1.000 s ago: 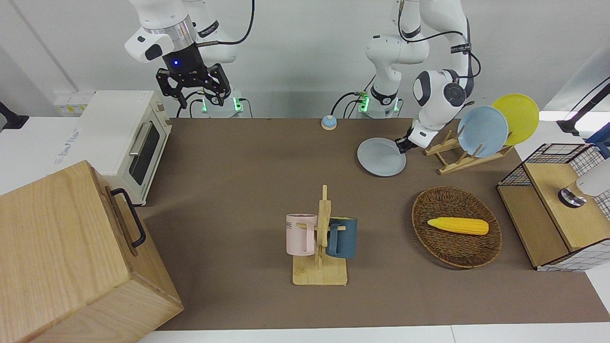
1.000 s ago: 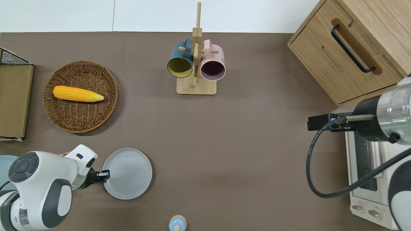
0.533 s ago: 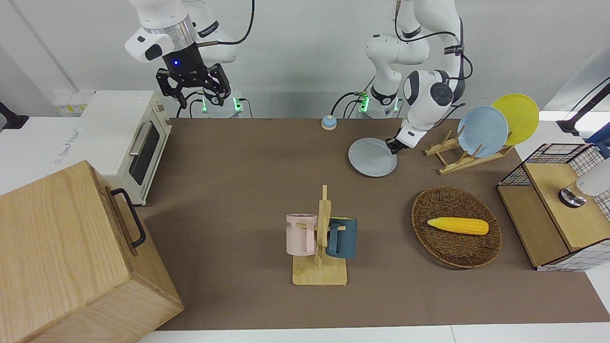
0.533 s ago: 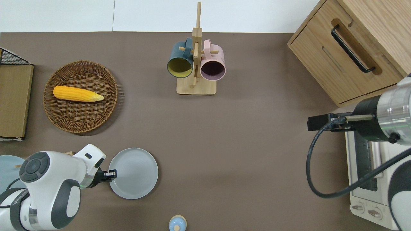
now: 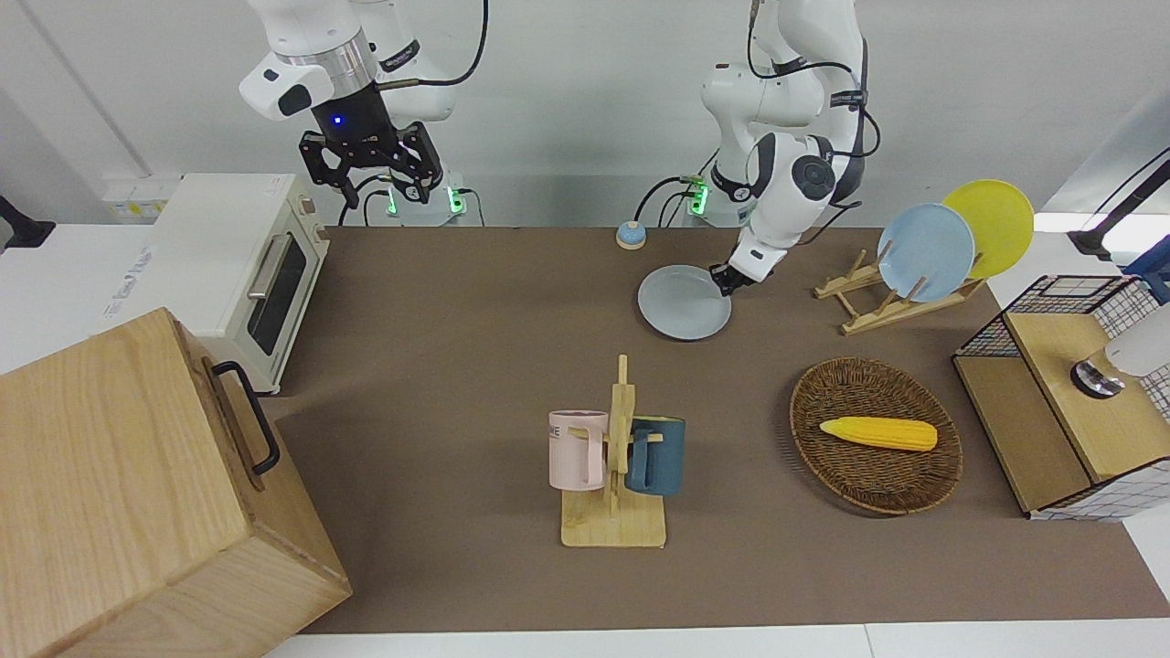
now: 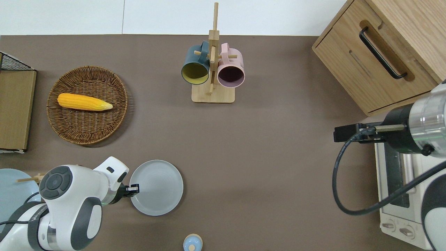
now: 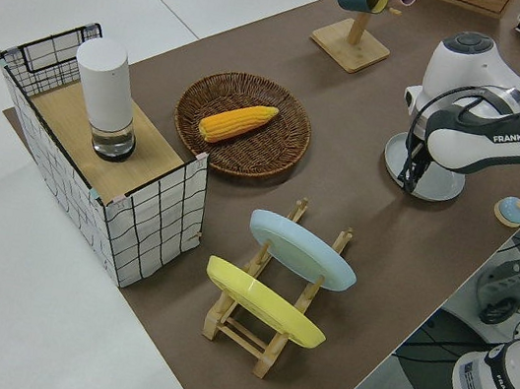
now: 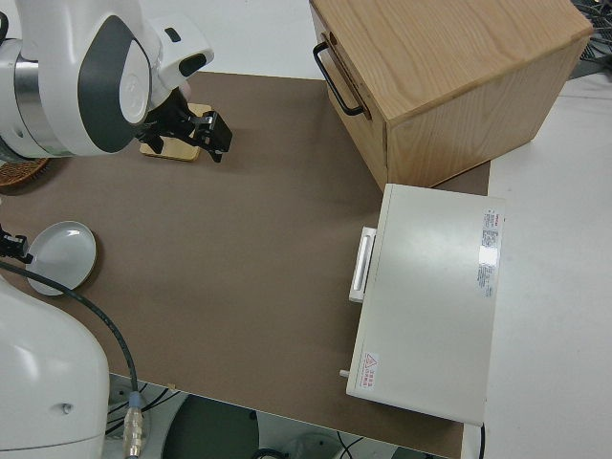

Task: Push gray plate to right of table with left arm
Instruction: 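Press the left gripper against the gray plate's rim and start pushing, then push the gray plate with the left gripper across toward the toaster oven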

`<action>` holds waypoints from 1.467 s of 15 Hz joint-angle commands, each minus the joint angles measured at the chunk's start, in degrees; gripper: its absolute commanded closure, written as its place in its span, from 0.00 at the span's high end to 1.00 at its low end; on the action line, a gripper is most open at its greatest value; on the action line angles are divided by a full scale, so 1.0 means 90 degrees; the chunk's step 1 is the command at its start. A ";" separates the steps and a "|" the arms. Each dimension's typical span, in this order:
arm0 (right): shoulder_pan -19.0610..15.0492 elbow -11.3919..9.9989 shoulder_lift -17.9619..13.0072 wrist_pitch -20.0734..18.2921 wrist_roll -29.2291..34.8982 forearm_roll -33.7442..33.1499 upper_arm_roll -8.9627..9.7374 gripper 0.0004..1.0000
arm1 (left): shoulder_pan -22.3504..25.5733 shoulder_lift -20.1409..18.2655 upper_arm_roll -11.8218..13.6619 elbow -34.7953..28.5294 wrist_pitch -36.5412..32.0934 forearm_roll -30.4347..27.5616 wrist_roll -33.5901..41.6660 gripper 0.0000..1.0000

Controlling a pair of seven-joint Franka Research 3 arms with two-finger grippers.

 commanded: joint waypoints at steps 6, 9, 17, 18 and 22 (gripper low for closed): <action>-0.0041 0.0090 0.0040 -0.0035 0.0014 0.0102 0.0025 1.00 | -0.0240 0.0305 -0.0867 0.0092 0.0694 -0.0574 -0.1017 0.00; -0.0041 0.0090 0.0040 -0.0035 0.0014 0.0102 0.0025 1.00 | -0.0249 0.0452 -0.1190 0.0131 0.0959 -0.0584 -0.1389 0.00; -0.0041 0.0090 0.0040 -0.0035 0.0014 0.0102 0.0025 1.00 | -0.0249 0.0920 -0.1932 0.0482 0.1389 -0.0613 -0.2307 0.00; -0.0041 0.0090 0.0040 -0.0035 0.0014 0.0102 0.0025 1.00 | -0.0249 0.0998 -0.2029 0.0551 0.1409 -0.0613 -0.2415 0.00; -0.0041 0.0090 0.0040 -0.0035 0.0014 0.0102 0.0025 1.00 | -0.0249 0.1145 -0.2283 0.0785 0.1418 -0.0613 -0.2727 0.00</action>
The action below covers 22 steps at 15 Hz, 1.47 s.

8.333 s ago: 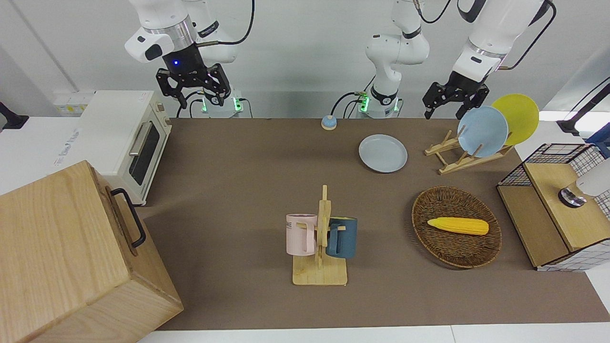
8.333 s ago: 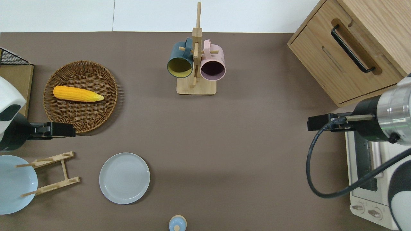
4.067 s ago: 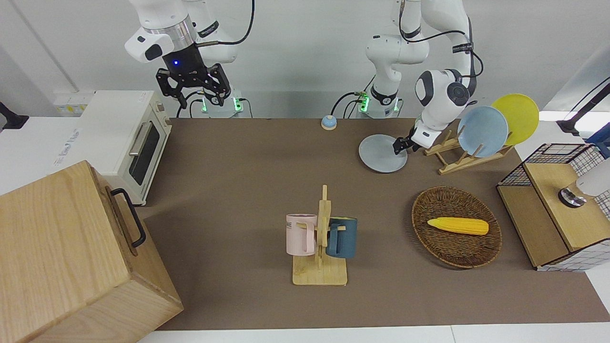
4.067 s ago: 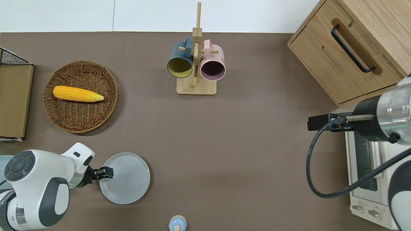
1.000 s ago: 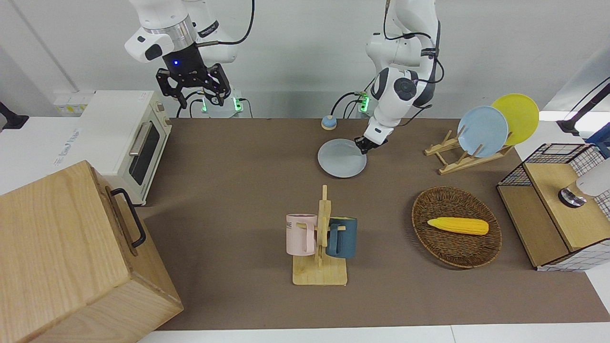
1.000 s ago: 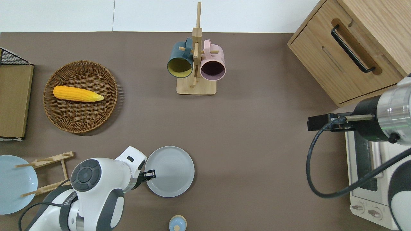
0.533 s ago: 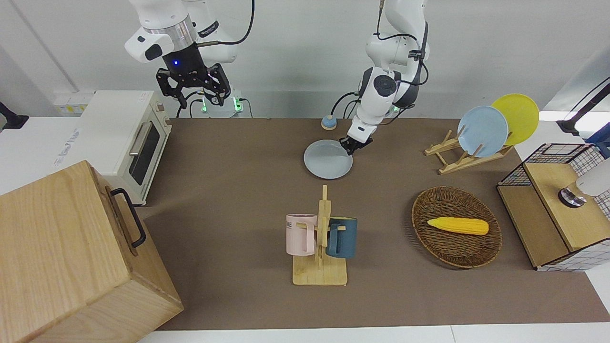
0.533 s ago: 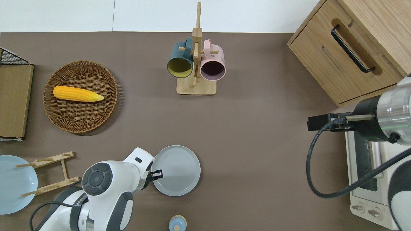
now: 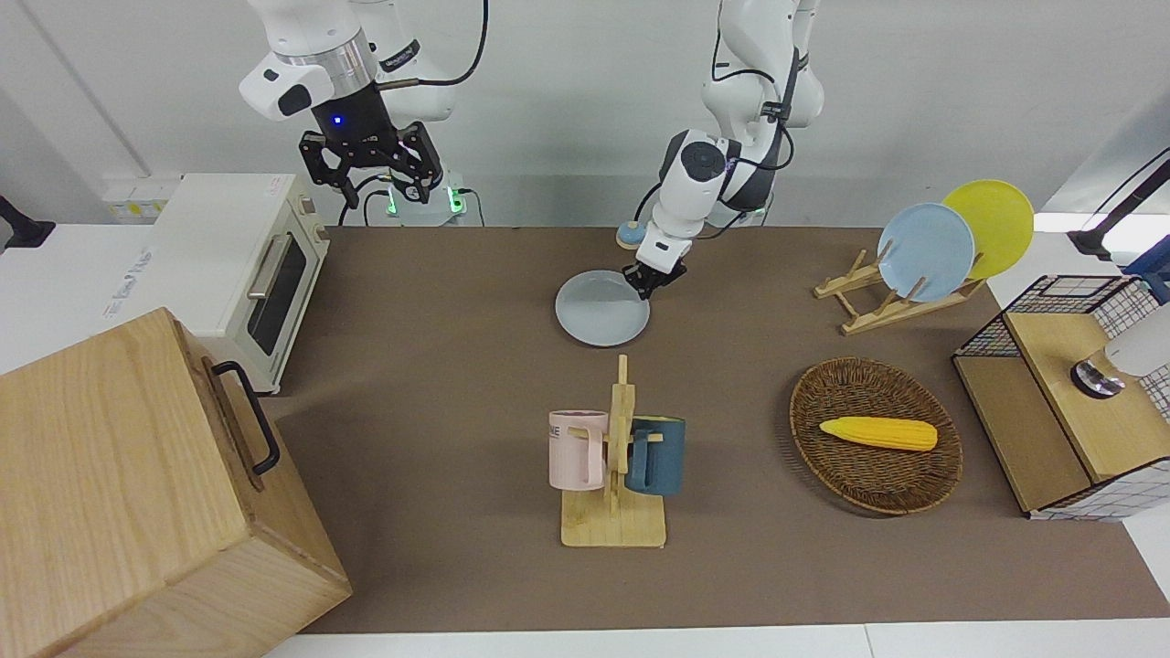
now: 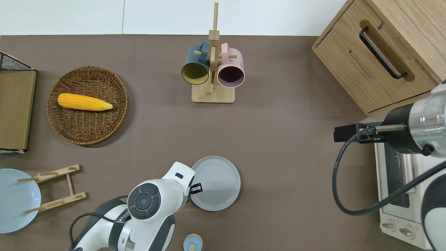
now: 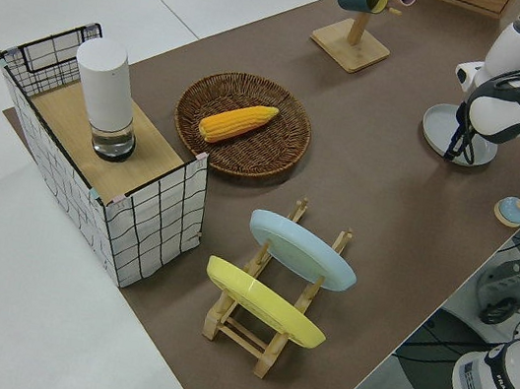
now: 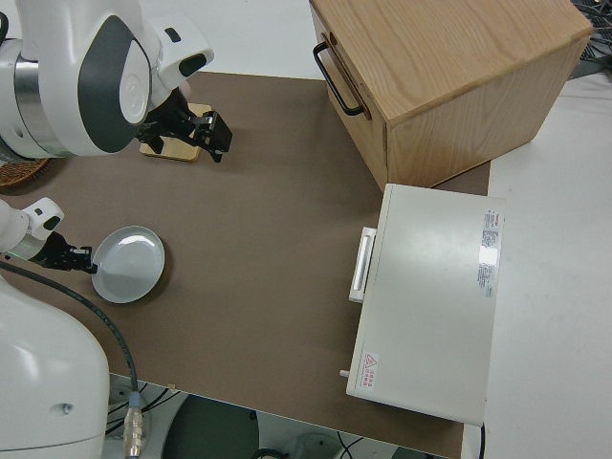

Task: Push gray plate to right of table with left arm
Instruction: 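Push the gray plate with the left gripper across toward the toaster oven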

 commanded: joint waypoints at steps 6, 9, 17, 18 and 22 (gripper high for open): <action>-0.0041 0.0090 0.0040 -0.0035 0.0014 0.0102 0.0025 1.00 | -0.0090 0.0717 -0.0682 0.0442 0.0585 -0.0094 -0.0819 0.00; -0.0041 0.0090 0.0040 -0.0035 0.0014 0.0102 0.0025 1.00 | -0.0090 0.0921 -0.0887 0.0598 0.0732 -0.0084 -0.1044 0.00; -0.0041 0.0090 0.0040 -0.0035 0.0014 0.0102 0.0025 1.00 | -0.0285 0.1215 -0.1063 0.0959 0.0878 -0.0084 -0.1445 0.00; -0.0041 0.0090 0.0040 -0.0035 0.0014 0.0102 0.0025 1.00 | -0.0305 0.1283 -0.1063 0.0989 0.0956 -0.0075 -0.1532 0.00; -0.0041 0.0090 0.0040 -0.0035 0.0014 0.0102 0.0025 1.00 | -0.0538 0.1546 -0.1063 0.1252 0.0986 -0.0006 -0.1766 0.00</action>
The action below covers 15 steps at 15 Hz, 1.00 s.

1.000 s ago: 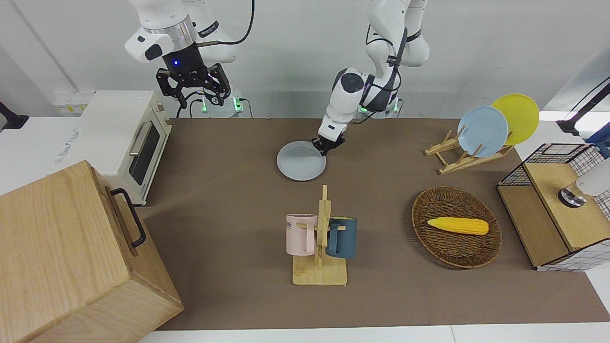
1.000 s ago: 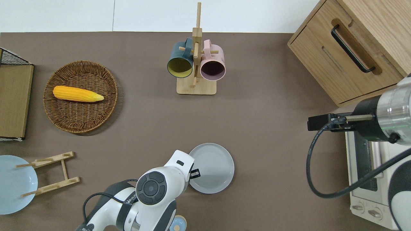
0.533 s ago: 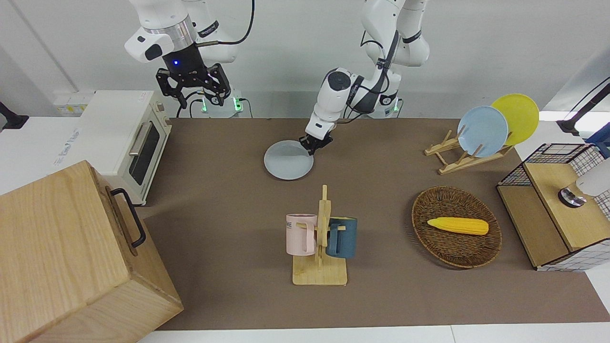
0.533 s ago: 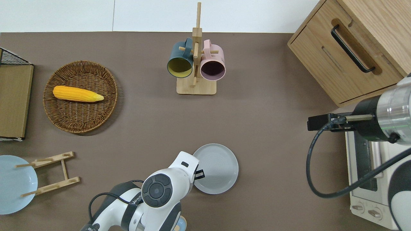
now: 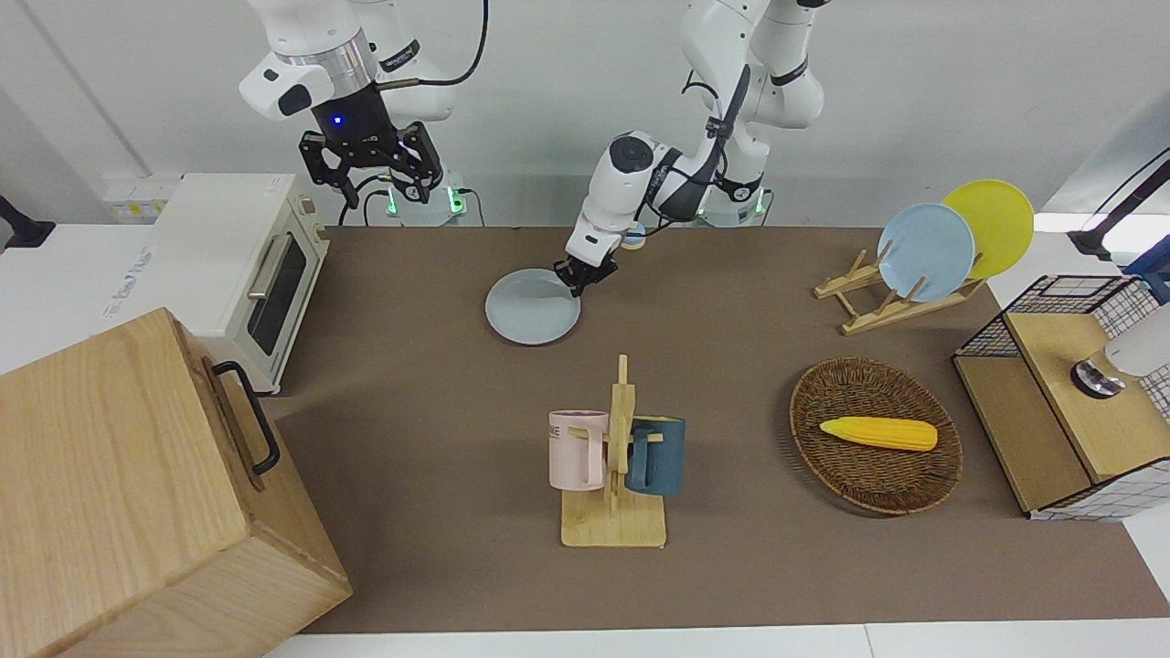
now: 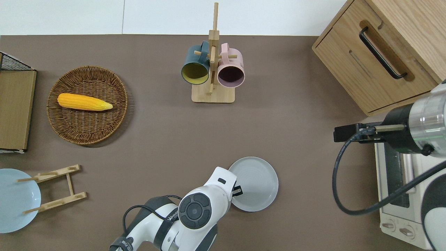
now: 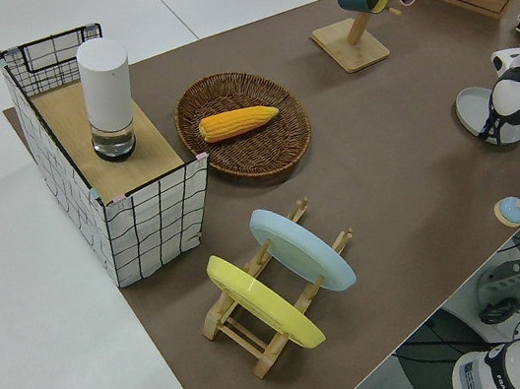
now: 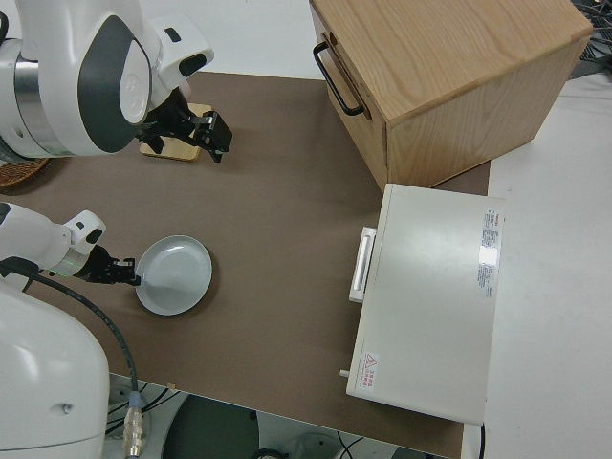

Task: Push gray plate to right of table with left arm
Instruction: 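Push the gray plate with the left gripper across toward the toaster oven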

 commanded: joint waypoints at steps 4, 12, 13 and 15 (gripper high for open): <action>-0.0041 0.0090 0.0040 -0.0035 0.0014 0.0102 0.0025 1.00 | -0.0293 0.0579 0.0013 0.0396 0.0174 0.0019 -0.0395 0.00; -0.0041 0.0090 0.0040 -0.0035 0.0014 0.0102 0.0025 1.00 | -0.0323 0.0579 0.0013 0.0435 0.0154 0.0048 -0.0386 0.99; -0.0041 0.0090 0.0040 -0.0035 0.0014 0.0102 0.0025 1.00 | -0.0323 0.0579 0.0013 0.0455 0.0135 0.0116 -0.0395 0.99; -0.0041 0.0090 0.0040 -0.0035 0.0014 0.0102 0.0025 1.00 | -0.0303 0.0521 0.0023 0.0474 0.0038 0.0301 -0.0405 0.99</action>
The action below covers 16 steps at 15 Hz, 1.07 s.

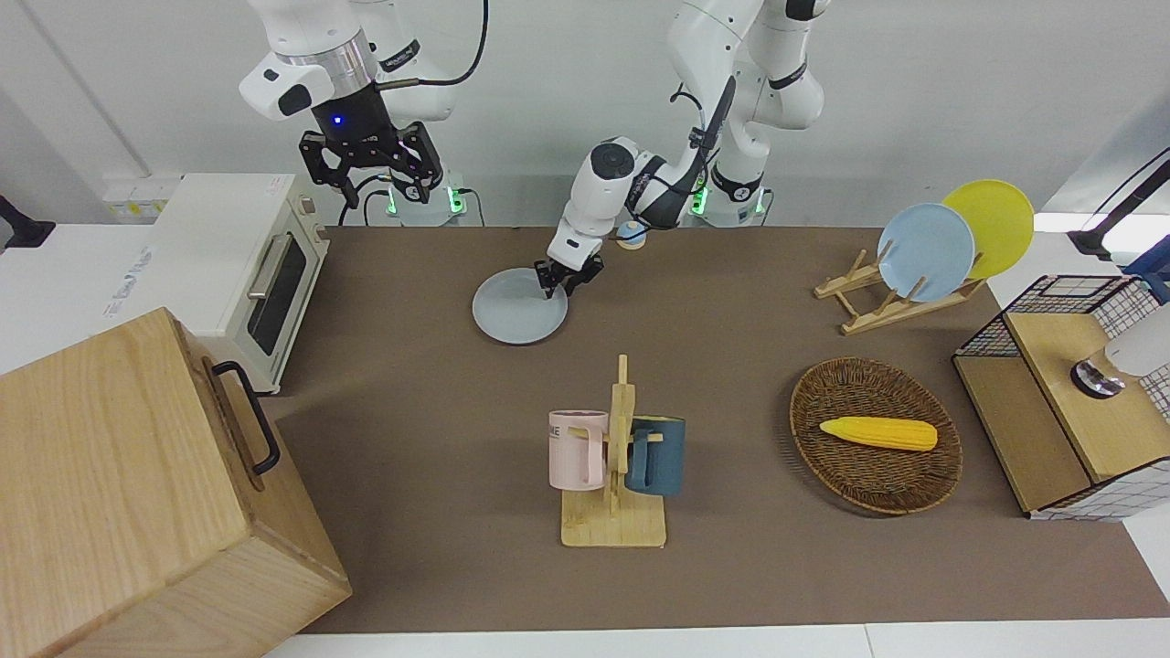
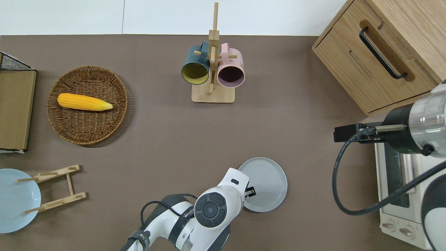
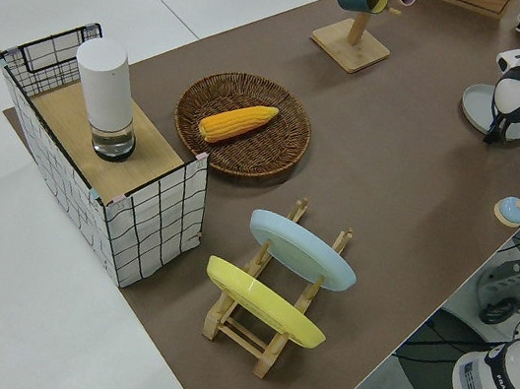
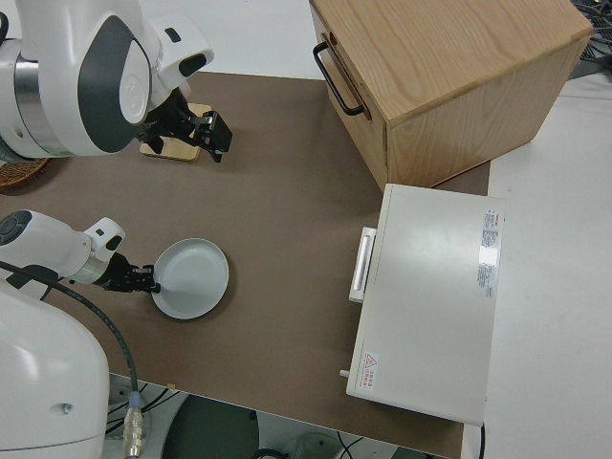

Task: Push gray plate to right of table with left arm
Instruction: 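Push the gray plate with the left gripper across toward the toaster oven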

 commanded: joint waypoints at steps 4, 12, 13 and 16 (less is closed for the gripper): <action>-0.0041 0.0090 0.0040 -0.0025 0.0014 0.0102 0.0025 1.00 | 0.0020 -0.0155 0.0169 0.0455 -0.1045 0.0675 -0.0083 0.99; -0.0041 0.0090 0.0040 -0.0035 0.0014 0.0102 0.0025 1.00 | 0.0780 -0.1004 0.0374 0.0603 -0.2052 0.1165 0.0884 0.99; -0.0041 0.0090 0.0040 -0.0035 0.0014 0.0102 0.0025 1.00 | 0.0955 -0.1150 0.0374 0.0603 -0.2189 0.1165 0.1020 0.99; -0.0041 0.0090 0.0040 -0.0035 0.0014 0.0102 0.0025 1.00 | 0.1464 -0.1317 0.0374 0.0603 -0.2239 0.1165 0.1342 0.99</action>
